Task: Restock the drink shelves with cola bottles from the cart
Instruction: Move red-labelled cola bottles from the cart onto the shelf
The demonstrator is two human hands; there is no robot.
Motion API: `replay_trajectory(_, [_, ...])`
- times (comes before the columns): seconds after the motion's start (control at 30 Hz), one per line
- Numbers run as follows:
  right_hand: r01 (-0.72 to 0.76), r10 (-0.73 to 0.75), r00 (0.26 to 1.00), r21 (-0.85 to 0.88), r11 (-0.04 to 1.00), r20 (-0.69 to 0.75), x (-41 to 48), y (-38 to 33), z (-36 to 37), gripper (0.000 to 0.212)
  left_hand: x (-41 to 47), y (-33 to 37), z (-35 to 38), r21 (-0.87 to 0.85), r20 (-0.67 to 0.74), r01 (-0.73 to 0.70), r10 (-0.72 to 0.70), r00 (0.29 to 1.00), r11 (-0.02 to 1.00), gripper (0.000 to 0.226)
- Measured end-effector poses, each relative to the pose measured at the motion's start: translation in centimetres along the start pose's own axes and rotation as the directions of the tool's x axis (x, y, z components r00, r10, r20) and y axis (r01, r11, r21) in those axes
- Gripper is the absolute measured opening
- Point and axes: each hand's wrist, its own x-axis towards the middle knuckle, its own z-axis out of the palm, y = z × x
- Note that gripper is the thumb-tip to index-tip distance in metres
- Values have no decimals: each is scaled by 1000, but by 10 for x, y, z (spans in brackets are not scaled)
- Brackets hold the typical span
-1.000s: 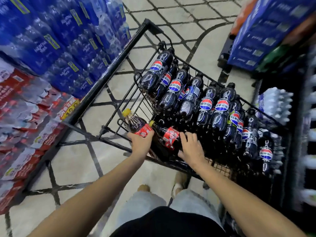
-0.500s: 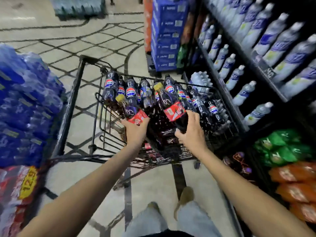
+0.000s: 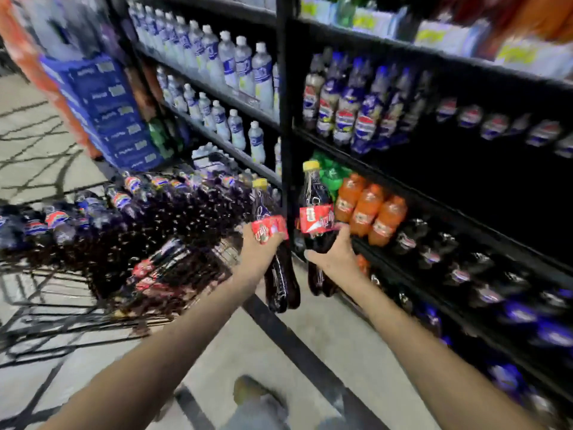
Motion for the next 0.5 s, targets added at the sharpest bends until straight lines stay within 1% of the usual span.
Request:
replay_trajectory(0.17, [-171, 181, 974, 82, 982, -136, -103, 61, -132, 70, -105, -12, 118, 72, 211, 43, -58, 976, 996, 48])
replay_trajectory(0.23, [-204, 227, 954, 133, 970, -195, -144, 78, -178, 70, -149, -17, 162, 112, 296, 34, -66, 953, 993, 48])
replay_trajectory(0.37, [-231, 302, 895, 240, 943, -329, -220, 112, -260, 70, -231, -24, 249, 186, 482, -28, -67, 873, 982, 43])
replay_trajectory(0.5, [-231, 371, 796, 327, 916, -478, -294, 150, -336, 66, -303, -31, 331, 251, 639, -74, -107, 762, 965, 36])
